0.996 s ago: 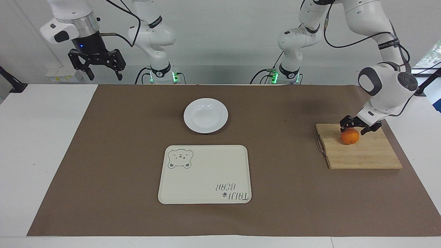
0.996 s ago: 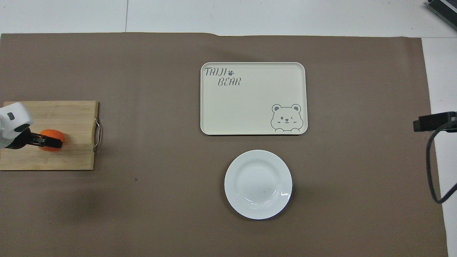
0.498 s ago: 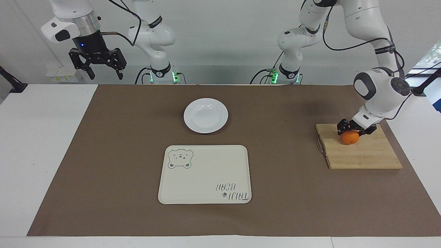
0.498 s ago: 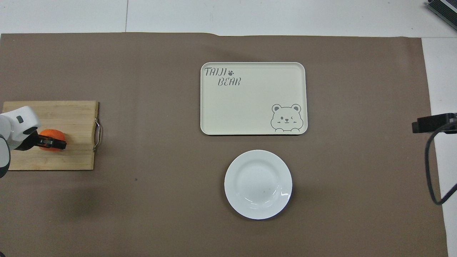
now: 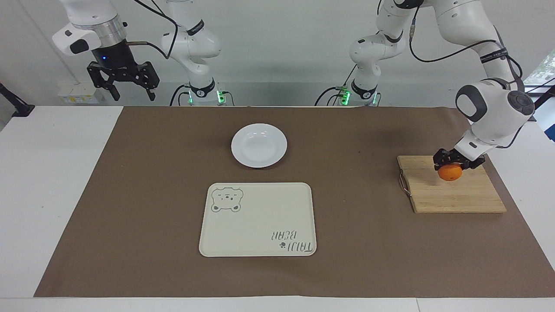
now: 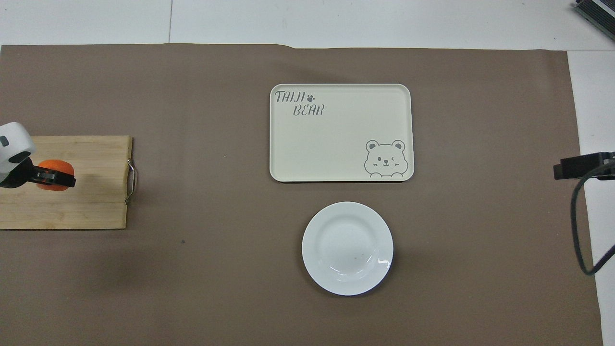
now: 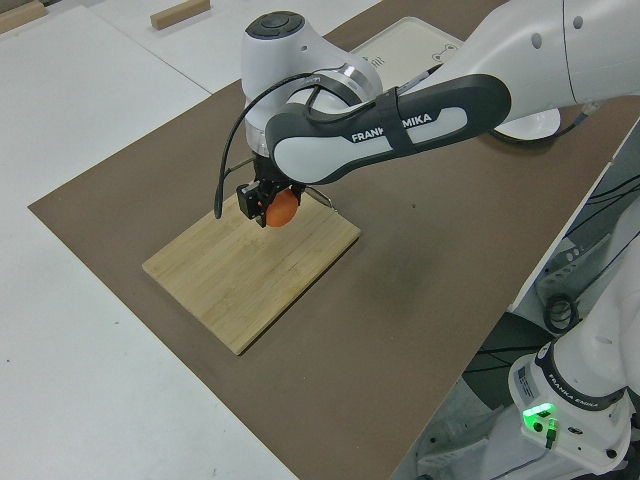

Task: Place orange and plate with both arms

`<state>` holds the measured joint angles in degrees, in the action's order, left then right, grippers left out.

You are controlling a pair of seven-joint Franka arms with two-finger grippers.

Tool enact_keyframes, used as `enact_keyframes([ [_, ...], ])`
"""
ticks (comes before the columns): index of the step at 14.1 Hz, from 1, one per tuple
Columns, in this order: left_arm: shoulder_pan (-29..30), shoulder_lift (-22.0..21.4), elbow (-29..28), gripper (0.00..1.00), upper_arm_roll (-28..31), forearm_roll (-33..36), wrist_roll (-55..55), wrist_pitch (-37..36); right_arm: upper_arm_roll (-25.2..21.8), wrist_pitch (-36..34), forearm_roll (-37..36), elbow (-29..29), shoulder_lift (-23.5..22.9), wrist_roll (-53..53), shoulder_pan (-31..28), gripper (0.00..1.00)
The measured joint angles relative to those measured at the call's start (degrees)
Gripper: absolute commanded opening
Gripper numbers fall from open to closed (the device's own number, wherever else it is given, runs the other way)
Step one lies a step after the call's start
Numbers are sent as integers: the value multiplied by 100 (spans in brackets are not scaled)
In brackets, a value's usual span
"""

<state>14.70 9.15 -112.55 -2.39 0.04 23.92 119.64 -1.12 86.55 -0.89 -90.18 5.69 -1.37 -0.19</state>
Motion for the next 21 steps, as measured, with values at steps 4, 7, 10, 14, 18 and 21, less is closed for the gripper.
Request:
enact_keyframes([
  [4,-54,-72,809,0,-90,-1,-358,-978,6,-105,1,-34,40,0,8,100],
  [7,-124,-201,1299,0,-114,-1,-532,-1630,5,-107,1,-75,60,0,8,100],
  [10,-423,-375,1402,0,-117,-1,-859,-1885,6,-107,1,-110,71,0,8,100],
  [14,-1092,-402,1401,0,-132,0,-1774,-1920,6,-107,1,-158,102,0,8,100],
  [18,-1816,-402,1401,0,-156,-1,-2853,-1922,6,-107,1,-178,121,0,8,100],
  [21,-2442,-404,1402,0,-177,-4,-3731,-1918,5,-107,105,-191,123,0,6,100],
])
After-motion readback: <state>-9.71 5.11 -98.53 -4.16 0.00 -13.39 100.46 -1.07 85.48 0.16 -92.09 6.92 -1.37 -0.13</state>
